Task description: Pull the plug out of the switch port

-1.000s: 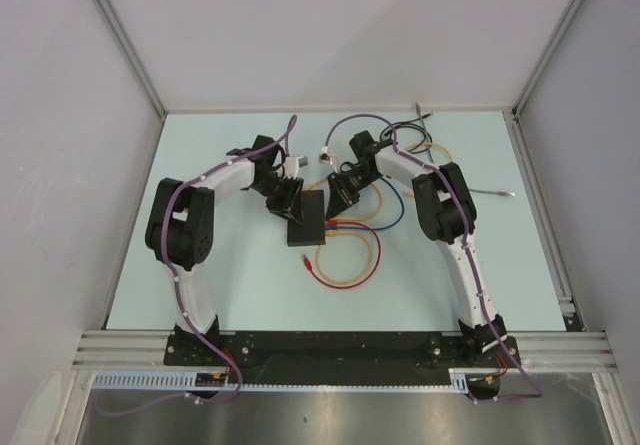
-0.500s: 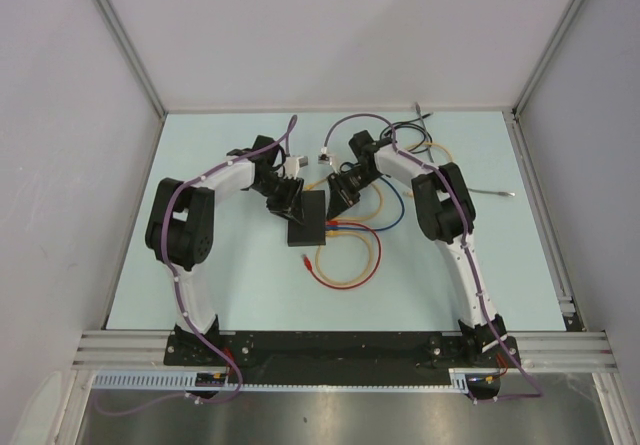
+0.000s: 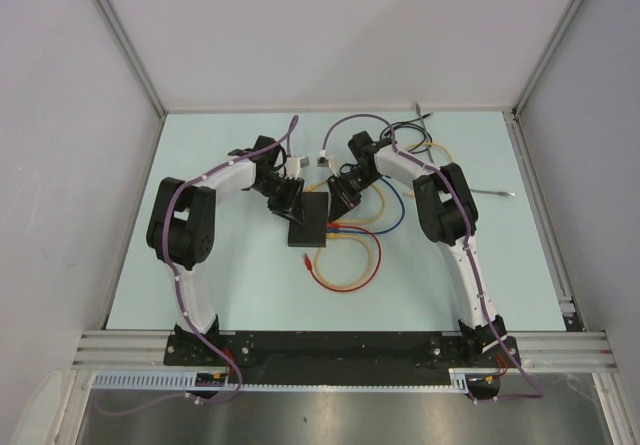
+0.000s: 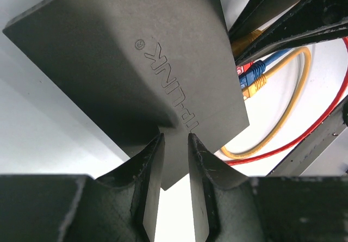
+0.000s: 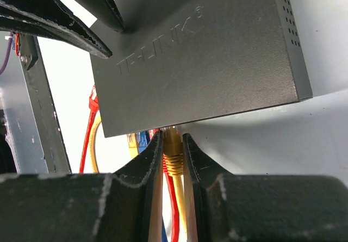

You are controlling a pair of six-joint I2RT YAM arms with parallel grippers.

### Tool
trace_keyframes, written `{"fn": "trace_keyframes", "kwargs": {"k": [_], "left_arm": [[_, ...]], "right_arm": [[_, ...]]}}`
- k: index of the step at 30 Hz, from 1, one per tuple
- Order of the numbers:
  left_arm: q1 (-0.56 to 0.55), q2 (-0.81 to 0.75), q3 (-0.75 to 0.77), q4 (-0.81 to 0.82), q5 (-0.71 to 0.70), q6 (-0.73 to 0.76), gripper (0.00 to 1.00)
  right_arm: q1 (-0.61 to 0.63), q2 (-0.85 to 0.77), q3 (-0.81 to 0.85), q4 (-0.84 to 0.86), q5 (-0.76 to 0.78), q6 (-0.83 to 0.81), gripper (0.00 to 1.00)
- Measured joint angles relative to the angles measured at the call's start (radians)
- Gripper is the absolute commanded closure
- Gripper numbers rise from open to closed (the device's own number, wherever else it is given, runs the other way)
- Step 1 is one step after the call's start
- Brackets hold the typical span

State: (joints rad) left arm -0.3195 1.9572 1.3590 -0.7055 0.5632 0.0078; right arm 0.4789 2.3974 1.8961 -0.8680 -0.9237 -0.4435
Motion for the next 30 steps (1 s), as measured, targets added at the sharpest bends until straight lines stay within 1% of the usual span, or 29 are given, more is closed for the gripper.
{"fn": "trace_keyframes", "kwargs": {"k": [6,13,20,30], "left_arm": [[0.000,0.000,0.000,0.001,0.000,0.000,0.68],[-0.003,0.000,0.000,0.002,0.000,0.000,0.68],[-0.019,0.001,0.000,0.009,0.006,0.000,0.68],[-0.023,0.001,-0.003,0.011,0.008,0.001,0.68]], "right_arm": [[-0.001,-0.012,-0.028,0.020,-0.006,-0.005,1.00],[0.000,-0.013,-0.021,0.010,0.003,-0.023,1.00],[-0.010,-0.063,-0.108,0.013,0.005,-0.056,1.00],[-0.026,-0.055,-0.058,-0.048,0.061,-0.061,1.00]]}}
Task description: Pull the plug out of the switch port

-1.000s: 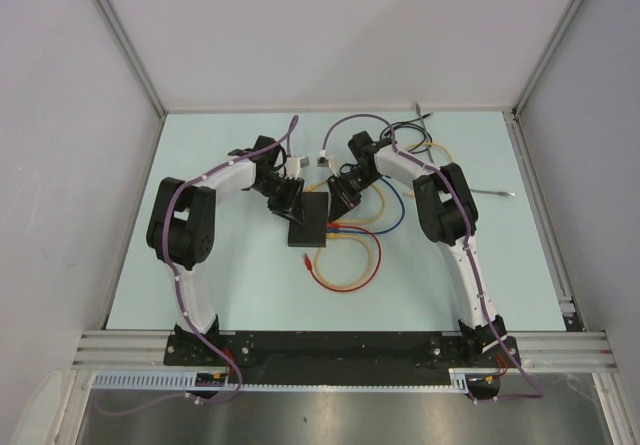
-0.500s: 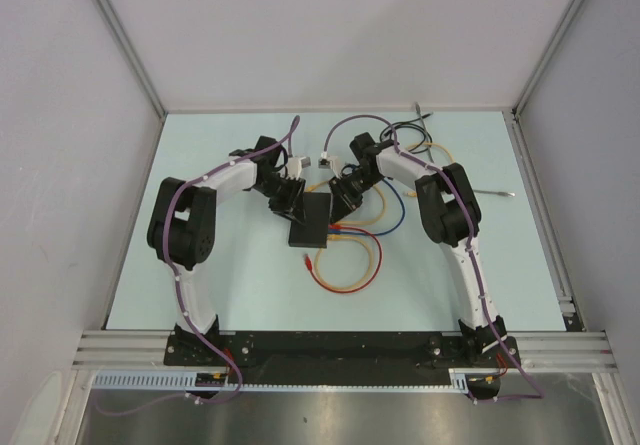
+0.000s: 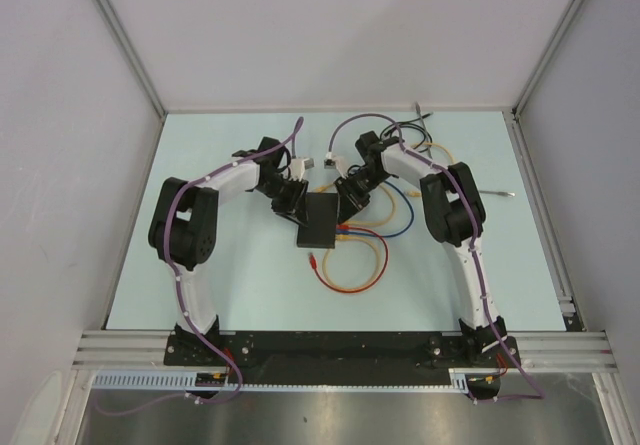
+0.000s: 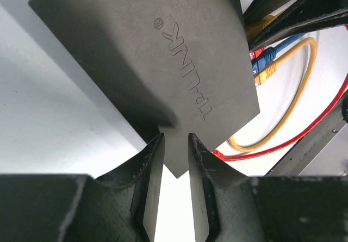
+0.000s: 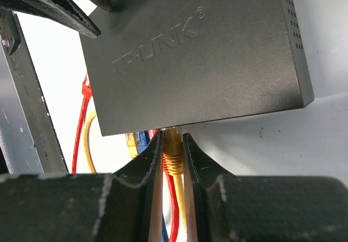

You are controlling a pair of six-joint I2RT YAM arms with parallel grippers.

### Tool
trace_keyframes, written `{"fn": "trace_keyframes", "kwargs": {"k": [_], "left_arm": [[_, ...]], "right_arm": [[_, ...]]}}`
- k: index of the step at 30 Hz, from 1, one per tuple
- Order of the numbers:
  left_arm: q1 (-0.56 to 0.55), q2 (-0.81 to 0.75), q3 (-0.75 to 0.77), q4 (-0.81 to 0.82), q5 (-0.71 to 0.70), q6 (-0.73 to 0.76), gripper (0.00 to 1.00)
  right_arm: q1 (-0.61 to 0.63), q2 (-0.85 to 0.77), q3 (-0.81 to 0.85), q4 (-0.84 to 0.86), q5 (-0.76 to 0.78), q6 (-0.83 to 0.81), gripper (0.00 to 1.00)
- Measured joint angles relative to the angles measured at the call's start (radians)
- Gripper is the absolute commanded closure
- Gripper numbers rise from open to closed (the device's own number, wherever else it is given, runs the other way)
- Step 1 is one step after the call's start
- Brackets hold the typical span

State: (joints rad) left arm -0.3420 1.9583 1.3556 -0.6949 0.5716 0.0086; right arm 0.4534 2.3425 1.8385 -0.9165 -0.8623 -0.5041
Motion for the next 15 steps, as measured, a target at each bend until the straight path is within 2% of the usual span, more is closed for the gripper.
{"fn": "trace_keyframes", "kwargs": {"k": [5,8,9,10,11,12,15], "left_arm": [[0.000,0.000,-0.002,0.002,0.005,0.000,0.68],[0.000,0.000,-0.002,0.003,0.006,0.001,0.81],[0.000,0.000,-0.002,0.002,0.002,0.003,0.97],[0.001,0.001,-0.002,0.002,0.003,0.008,1.00],[0.001,0.001,-0.002,-0.001,0.008,0.013,1.00],[0.002,0.002,-0.002,-0.004,0.018,0.020,1.00],[0.002,0.003,-0.002,-0.008,0.083,0.028,1.00]], "right_arm": [[-0.002,0.000,-0.003,-0.006,0.000,-0.023,1.00],[-0.004,-0.002,-0.014,-0.002,-0.011,-0.041,1.00],[-0.005,-0.003,-0.018,0.002,-0.016,-0.044,0.96],[-0.006,-0.003,-0.021,0.005,-0.021,-0.046,0.91],[-0.008,-0.003,-0.022,0.005,-0.022,-0.046,0.84],[-0.009,-0.003,-0.022,0.003,-0.023,-0.044,0.72],[-0.017,0.000,-0.022,-0.003,-0.025,-0.022,0.59]]}}
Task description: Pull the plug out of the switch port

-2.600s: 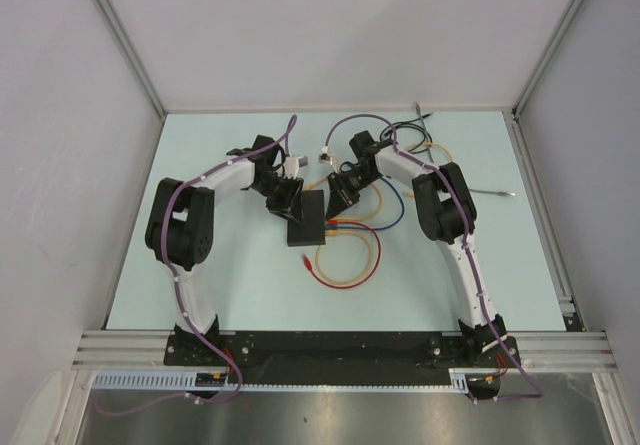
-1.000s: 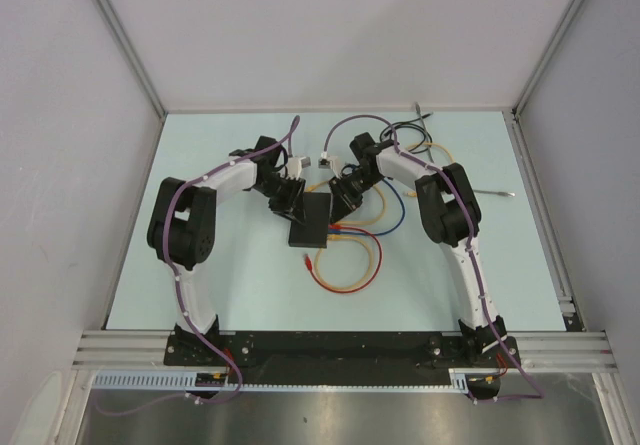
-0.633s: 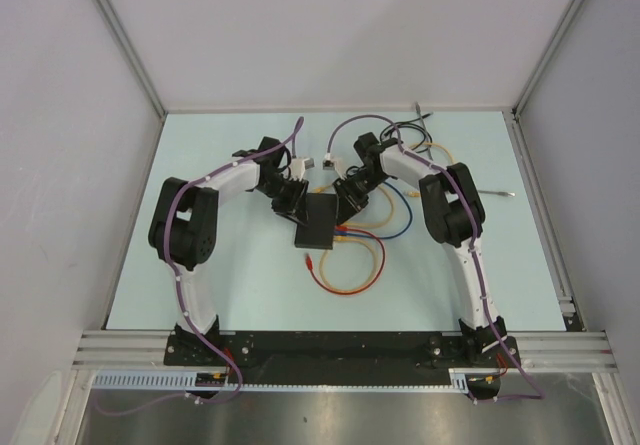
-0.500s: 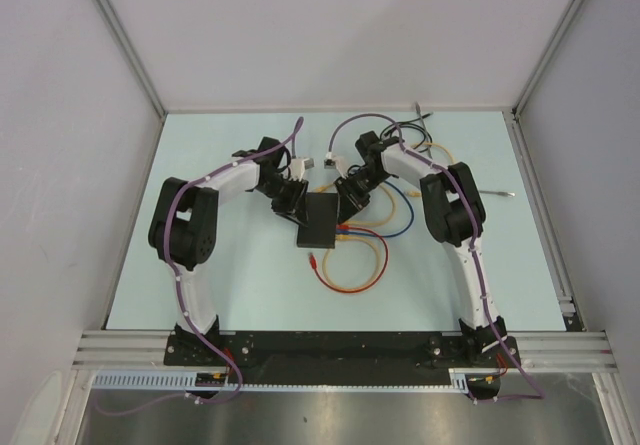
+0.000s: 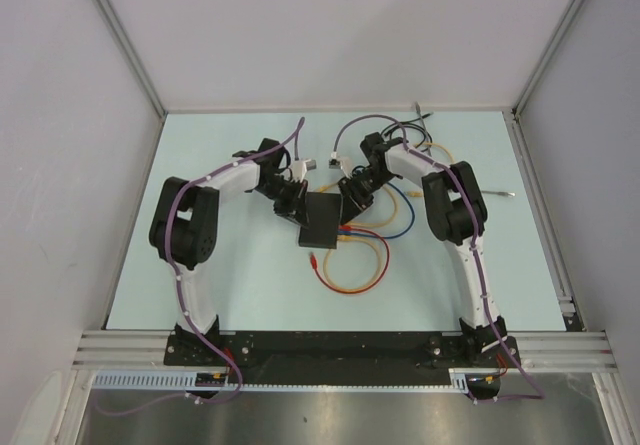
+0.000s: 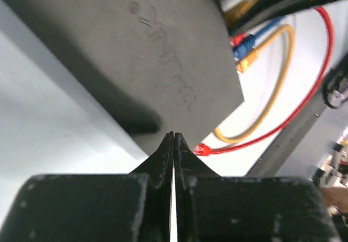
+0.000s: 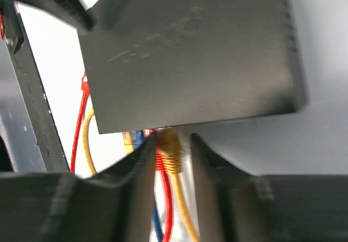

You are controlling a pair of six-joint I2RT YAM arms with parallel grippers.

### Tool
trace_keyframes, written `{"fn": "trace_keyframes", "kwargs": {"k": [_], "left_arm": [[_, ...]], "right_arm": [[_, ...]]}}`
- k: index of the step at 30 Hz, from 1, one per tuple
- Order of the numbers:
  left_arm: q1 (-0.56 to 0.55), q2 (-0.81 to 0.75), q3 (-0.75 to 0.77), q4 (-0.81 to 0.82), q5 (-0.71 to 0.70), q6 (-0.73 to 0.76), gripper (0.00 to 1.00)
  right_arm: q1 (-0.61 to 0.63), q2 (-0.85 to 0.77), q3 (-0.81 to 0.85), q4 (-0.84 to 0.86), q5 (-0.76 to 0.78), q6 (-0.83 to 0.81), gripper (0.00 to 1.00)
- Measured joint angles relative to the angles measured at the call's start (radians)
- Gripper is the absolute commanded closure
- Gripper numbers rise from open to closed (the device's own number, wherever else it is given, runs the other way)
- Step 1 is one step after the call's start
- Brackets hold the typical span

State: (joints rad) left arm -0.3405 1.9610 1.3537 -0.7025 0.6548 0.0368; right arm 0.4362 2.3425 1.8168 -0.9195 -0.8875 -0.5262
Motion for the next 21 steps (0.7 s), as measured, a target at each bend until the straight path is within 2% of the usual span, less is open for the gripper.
{"fn": "trace_keyframes", "kwargs": {"k": [2,6,17,19,21], "left_arm": [[-0.002,0.000,0.000,-0.008,0.027,0.002,1.00],[-0.005,0.026,0.001,-0.021,0.035,0.008,1.00],[-0.004,0.070,0.025,-0.056,0.090,-0.002,1.00],[-0.004,0.070,0.025,-0.057,0.090,-0.002,1.00],[-0.004,0.070,0.025,-0.057,0.090,-0.002,1.00]], "right_arm": [[-0.012,0.011,0.005,0.000,-0.005,0.022,0.57],[-0.039,0.021,0.014,-0.018,-0.020,0.049,0.61],[-0.037,0.042,0.042,-0.033,-0.039,0.090,0.54],[-0.029,0.050,0.053,-0.033,-0.046,0.093,0.54],[-0.019,0.055,0.061,-0.032,-0.053,0.096,0.59]]}}
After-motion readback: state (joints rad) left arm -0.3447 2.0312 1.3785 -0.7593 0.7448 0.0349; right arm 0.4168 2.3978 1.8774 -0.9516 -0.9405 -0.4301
